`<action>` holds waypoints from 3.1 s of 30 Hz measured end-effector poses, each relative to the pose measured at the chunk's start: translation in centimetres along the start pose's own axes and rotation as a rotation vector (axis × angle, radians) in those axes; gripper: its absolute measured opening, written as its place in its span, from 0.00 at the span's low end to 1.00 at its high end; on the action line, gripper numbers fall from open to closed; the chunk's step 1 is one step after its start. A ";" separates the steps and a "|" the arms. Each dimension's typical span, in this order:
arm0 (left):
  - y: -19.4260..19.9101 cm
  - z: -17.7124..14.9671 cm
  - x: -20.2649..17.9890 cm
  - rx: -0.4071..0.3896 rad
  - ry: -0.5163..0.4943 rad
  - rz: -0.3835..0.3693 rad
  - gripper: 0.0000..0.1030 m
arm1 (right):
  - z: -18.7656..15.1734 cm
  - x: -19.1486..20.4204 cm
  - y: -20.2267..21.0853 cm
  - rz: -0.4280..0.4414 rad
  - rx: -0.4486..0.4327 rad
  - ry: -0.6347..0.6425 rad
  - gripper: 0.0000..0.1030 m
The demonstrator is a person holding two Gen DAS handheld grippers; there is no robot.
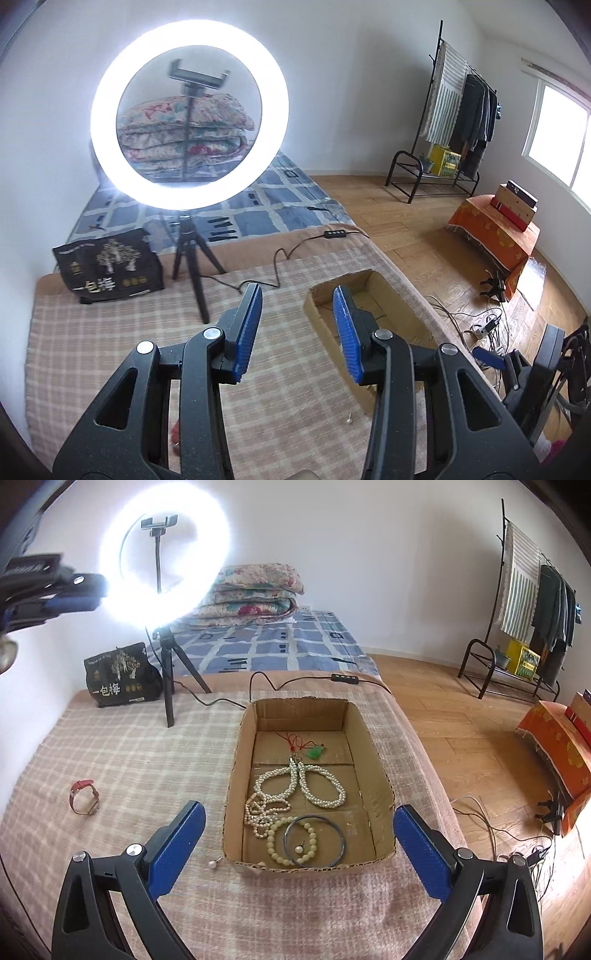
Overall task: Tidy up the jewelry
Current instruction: 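Move the left tool to the red-strap watch while the right tool approaches another pearl earring, then grasp the red-strap watch with the left tool while the right tool grasps the pearl earring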
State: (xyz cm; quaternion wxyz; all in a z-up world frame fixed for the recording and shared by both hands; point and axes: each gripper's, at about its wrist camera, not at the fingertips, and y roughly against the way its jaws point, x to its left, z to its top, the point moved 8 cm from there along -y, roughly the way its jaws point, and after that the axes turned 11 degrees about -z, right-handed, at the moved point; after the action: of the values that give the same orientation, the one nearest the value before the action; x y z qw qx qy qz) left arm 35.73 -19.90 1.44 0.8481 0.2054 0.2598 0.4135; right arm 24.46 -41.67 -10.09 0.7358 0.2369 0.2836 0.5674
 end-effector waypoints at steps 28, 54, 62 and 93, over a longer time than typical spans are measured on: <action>6.3 -14.2 12.6 0.004 0.212 0.133 0.57 | -9.8 10.8 1.6 0.178 0.039 0.216 0.67; 0.2 -19.0 15.8 0.171 0.258 0.094 0.57 | -10.7 11.8 -7.7 0.165 0.196 0.048 0.28; -0.7 -19.3 16.5 0.194 0.279 0.083 0.57 | -10.5 11.9 -8.6 0.126 0.198 0.030 0.25; -5.9 -23.7 17.8 0.362 0.276 0.113 0.18 | -10.5 12.0 -9.0 0.124 0.201 0.039 0.06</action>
State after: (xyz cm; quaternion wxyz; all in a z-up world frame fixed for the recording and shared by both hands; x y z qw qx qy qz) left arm 34.11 -5.76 -25.21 0.7295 0.3097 0.4313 0.4311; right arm 25.90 -31.92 -25.60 0.6660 0.3157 0.3382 0.5851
